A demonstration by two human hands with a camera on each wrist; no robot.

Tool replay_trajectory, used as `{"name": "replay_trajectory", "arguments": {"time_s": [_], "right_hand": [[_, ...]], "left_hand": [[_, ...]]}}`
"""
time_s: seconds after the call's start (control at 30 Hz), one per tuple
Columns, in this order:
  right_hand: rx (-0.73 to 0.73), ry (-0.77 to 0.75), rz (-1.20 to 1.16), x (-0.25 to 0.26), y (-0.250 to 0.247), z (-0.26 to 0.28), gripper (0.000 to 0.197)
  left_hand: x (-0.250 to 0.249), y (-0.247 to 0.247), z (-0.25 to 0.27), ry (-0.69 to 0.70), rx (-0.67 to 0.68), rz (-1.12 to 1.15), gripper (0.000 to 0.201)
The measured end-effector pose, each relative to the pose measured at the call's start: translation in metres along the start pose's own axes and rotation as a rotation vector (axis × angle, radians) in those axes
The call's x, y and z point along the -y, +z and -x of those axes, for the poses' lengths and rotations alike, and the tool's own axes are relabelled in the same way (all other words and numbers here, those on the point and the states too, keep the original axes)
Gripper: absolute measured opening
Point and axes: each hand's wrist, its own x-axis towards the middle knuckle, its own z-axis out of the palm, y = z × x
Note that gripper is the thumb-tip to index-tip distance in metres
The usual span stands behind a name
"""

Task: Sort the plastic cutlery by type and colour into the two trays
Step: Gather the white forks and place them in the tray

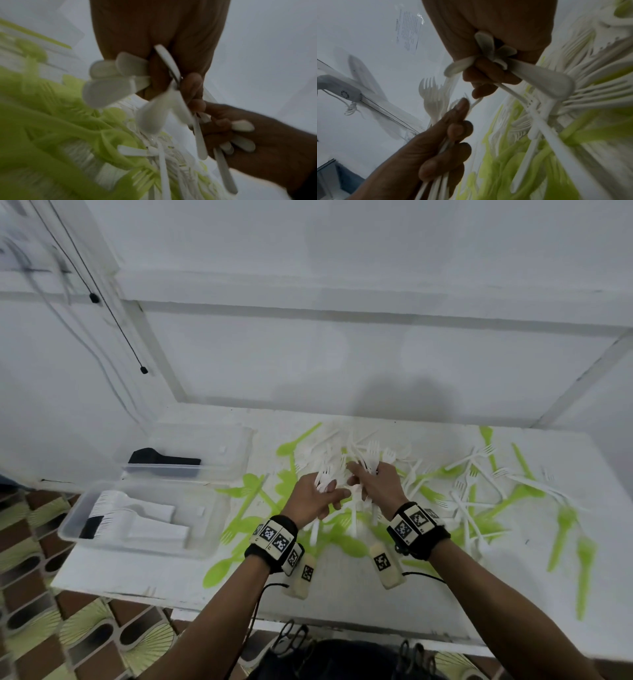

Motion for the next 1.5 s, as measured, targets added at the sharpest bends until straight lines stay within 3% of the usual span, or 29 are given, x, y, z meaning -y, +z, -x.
{"name": "replay_trajectory", "arguments": {"time_s": [0.13,0.23,0.37,0.5,0.7,0.9,1.0,1.17,1.37,1.43,1.5], "right_hand": [[-0.018,-0.025,-0.022,-0.009,-0.019,0.001,0.033],[-0.049,-0.03,0.021,-0.02,-0.03,0.0,0.035],[-0.014,-0.019,-0.07,-0.029,-0.039,0.003,0.033],[-0.004,0.001,-0.147,-0.03,-0.045,0.007,0.031],[-0.036,-0.06,0.077,-0.031,-0.051,0.011,0.03],[-0.027,-0.009,-0.068,-0.043,-0.038,0.005,0.032],[-0.052,-0.006,-0.049,-0.045,-0.032,0.002,0.042],[-0.074,-0.023,-0.126,-0.035,-0.024,0.0,0.034],[-0.053,-0.049,0.038,-0.033,-0.017,-0.002,0.029],[-0.051,-0.072,0.236,-0.036,-0.013,-0.007,0.038],[-0.034,-0.075,0.371,-0.039,-0.005,-0.012,0.071]], "left_hand": [[0.004,0.001,0.0,-0.041,0.025,0.009,0.021],[0.009,0.002,0.0,-0.073,-0.037,-0.021,0.035],[0.019,0.001,-0.008,0.051,-0.118,-0.49,0.037],[0.02,0.012,-0.012,0.053,-0.109,-0.898,0.038],[0.017,0.022,-0.015,0.043,-0.105,-1.256,0.052],[0.011,0.022,-0.016,-0.001,-0.098,-1.196,0.031],[0.007,0.019,-0.015,-0.035,-0.098,-1.164,0.03],[0.001,0.003,-0.007,-0.041,-0.09,-1.045,0.032],[0.015,-0.032,0.007,0.075,-0.11,-0.838,0.03],[0.024,-0.04,0.012,0.12,-0.141,-0.796,0.044],[0.026,-0.044,0.019,0.158,-0.162,-0.708,0.042]]}}
